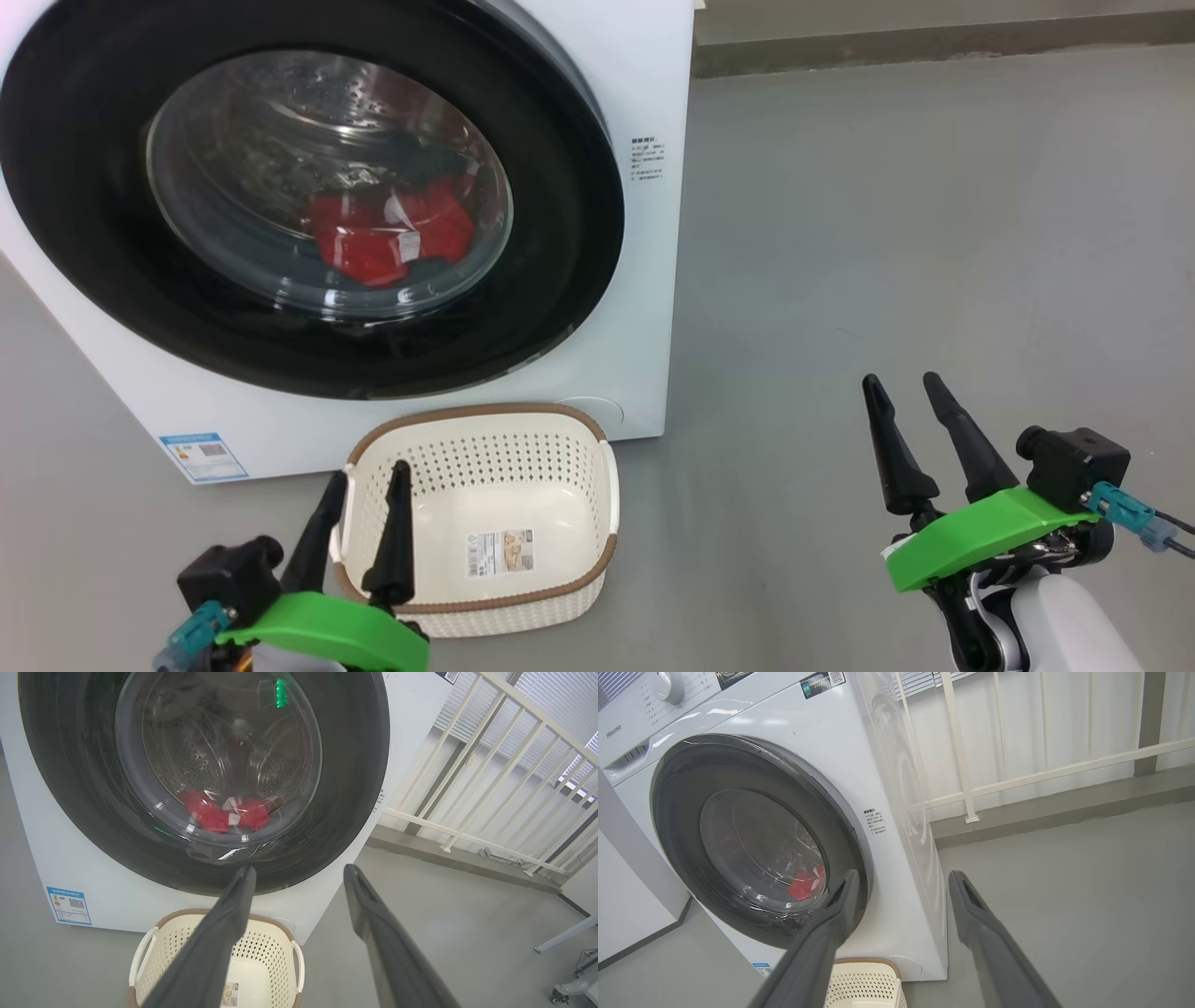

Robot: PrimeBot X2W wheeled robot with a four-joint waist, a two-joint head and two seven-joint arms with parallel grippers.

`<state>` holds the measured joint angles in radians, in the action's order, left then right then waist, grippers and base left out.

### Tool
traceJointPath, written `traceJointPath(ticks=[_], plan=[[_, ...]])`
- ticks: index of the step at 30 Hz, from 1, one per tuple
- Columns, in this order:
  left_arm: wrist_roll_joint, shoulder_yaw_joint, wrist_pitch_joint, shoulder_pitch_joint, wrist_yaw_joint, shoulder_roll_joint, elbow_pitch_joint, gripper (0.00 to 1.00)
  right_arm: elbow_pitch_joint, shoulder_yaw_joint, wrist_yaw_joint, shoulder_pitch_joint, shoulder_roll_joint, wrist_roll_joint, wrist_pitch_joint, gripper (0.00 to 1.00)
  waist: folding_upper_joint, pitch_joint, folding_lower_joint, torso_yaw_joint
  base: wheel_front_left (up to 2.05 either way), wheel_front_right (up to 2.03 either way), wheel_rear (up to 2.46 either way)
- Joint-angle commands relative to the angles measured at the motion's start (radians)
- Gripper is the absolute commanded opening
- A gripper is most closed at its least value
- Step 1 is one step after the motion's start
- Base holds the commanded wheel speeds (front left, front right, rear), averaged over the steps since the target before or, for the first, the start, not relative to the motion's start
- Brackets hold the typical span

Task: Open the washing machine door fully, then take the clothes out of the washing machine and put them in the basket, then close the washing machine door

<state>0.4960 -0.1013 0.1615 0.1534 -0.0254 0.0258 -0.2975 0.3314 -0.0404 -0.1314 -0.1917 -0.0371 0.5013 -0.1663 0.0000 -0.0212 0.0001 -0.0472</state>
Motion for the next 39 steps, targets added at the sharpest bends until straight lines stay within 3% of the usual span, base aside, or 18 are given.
traceJointPath(ticks=[1,24,39], plan=[[-0.035,0.017,0.018,0.058,0.007,0.018,0.032,1.0,-0.028,-0.019,0.001,-0.053,-0.011,-0.034,-0.013,1.0,0.0,0.001,-0.0001,0.0,0.0,0.0,0.0],[-0.301,0.0,0.089,0.109,0.024,0.024,0.038,1.0,-0.043,-0.029,0.001,-0.1,-0.014,-0.313,-0.084,1.0,0.0,0.008,-0.0001,-0.005,0.0,0.0,0.0],[-0.328,-0.007,0.1,0.115,0.028,0.025,0.037,1.0,-0.027,-0.033,0.001,-0.108,-0.014,-0.323,-0.095,1.0,0.0,0.012,-0.0001,-0.002,0.0,0.0,0.0]])
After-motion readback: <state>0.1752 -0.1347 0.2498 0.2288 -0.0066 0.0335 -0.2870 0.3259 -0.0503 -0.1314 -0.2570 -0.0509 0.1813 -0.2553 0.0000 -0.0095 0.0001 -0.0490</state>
